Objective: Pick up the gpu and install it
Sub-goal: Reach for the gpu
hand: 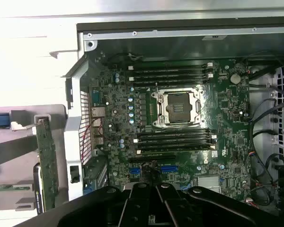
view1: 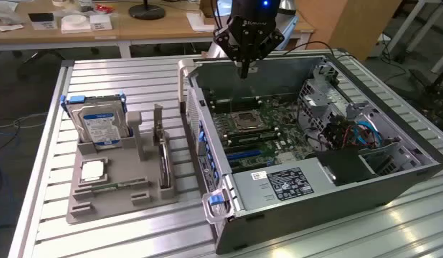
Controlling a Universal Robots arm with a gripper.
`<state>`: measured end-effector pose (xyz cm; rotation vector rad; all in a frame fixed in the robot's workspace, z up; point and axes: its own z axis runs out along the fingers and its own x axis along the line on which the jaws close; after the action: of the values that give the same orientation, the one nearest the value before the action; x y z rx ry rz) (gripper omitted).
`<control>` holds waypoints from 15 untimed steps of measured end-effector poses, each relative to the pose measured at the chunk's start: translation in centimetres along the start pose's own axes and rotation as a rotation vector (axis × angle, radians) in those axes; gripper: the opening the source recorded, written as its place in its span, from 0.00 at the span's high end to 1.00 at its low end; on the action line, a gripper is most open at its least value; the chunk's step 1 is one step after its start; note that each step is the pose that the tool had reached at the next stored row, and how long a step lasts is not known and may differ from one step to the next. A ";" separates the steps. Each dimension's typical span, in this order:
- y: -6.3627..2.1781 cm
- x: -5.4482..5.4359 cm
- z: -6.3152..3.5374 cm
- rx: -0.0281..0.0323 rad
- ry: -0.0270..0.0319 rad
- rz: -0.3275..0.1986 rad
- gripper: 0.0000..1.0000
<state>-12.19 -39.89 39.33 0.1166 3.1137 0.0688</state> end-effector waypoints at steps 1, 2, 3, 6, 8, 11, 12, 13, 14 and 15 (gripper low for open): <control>0.00 0.0 0.00 0.0000 0.0000 0.000 0.89; 0.00 0.0 0.00 0.0000 0.0000 0.000 0.89; 0.00 0.0 0.00 0.0000 0.0000 0.000 0.89; 0.00 0.0 0.00 0.0000 0.0000 0.000 0.89; 0.00 0.0 0.00 0.0000 0.0000 0.000 0.89; 0.00 0.1 0.01 -0.0001 -0.0001 0.000 0.89; -0.01 0.2 0.01 -0.0001 0.0000 0.000 0.89; -0.02 0.3 0.00 0.0000 0.0000 0.000 0.89; -0.03 0.3 0.00 0.0000 0.0000 0.000 0.89; -0.03 0.5 0.00 0.0000 0.0000 0.000 0.89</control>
<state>-12.64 -39.88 39.32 0.1166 3.1137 0.0688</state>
